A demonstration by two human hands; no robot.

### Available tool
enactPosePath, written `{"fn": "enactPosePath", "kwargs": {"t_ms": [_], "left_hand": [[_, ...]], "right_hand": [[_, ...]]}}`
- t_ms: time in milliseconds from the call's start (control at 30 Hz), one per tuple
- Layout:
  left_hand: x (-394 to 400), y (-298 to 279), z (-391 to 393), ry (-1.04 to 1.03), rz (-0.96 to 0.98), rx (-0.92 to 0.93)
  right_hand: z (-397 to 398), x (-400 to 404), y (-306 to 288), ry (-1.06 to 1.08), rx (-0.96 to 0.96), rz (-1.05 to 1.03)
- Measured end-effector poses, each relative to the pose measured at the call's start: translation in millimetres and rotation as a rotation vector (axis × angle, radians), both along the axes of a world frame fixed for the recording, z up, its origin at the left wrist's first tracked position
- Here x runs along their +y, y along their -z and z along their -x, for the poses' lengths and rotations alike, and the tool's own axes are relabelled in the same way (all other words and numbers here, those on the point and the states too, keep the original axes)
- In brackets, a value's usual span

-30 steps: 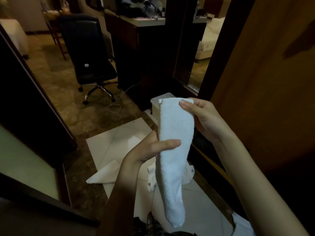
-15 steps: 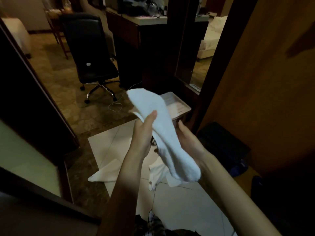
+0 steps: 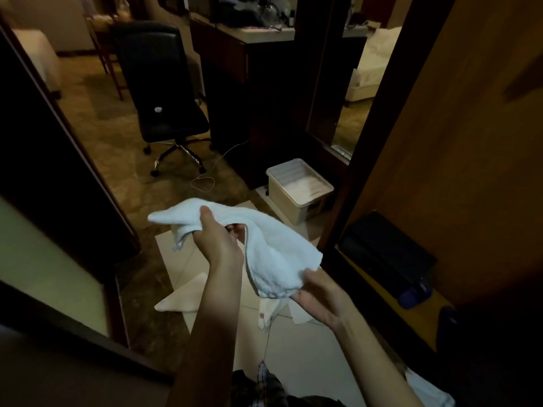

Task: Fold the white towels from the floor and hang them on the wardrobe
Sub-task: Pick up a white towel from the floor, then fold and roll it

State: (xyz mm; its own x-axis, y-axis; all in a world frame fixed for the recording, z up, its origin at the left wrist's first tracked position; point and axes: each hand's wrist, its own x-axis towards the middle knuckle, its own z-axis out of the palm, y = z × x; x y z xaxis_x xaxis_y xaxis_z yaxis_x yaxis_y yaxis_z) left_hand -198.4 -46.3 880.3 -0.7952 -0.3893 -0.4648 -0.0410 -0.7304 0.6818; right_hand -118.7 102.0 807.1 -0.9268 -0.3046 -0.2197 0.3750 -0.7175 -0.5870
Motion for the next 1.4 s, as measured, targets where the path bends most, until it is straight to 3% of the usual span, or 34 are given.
{"fn": "enactPosePath", "kwargs": {"t_ms": [267, 500, 667, 933, 1000, 1167, 1300, 1400], "left_hand": [[-9, 6, 2, -0.010, -0.020, -0.045], [-7, 12, 2, 0.185, 0.072, -0.008], [-6, 12, 0, 0.251, 0.131, 0.093], [-12, 12, -5, 0.331, -0.158, 0.146], [-11, 11, -5, 0.351, -0.195, 0.163], [-8, 18, -5, 0.333, -0.199, 0.099], [-7, 23, -5, 0.255, -0.191, 0.123], [-7, 24, -3, 0.209, -0.181, 0.108]], "right_hand": [[-1, 12, -13, 0.135, 0.000, -0.595], [-4, 40, -26, 0.459, 0.084, -0.963], [-7, 47, -24, 0.502, 0.138, -0.832], [-15, 57, -31, 0.223, 0.126, -0.720], [-18, 57, -36, 0.222, 0.139, -0.839], [-19, 42, -51, 0.300, 0.268, -1.377], [-20, 34, -60, 0.328, 0.263, -1.465], [-17, 36, -59, 0.303, 0.196, -1.404]]}}
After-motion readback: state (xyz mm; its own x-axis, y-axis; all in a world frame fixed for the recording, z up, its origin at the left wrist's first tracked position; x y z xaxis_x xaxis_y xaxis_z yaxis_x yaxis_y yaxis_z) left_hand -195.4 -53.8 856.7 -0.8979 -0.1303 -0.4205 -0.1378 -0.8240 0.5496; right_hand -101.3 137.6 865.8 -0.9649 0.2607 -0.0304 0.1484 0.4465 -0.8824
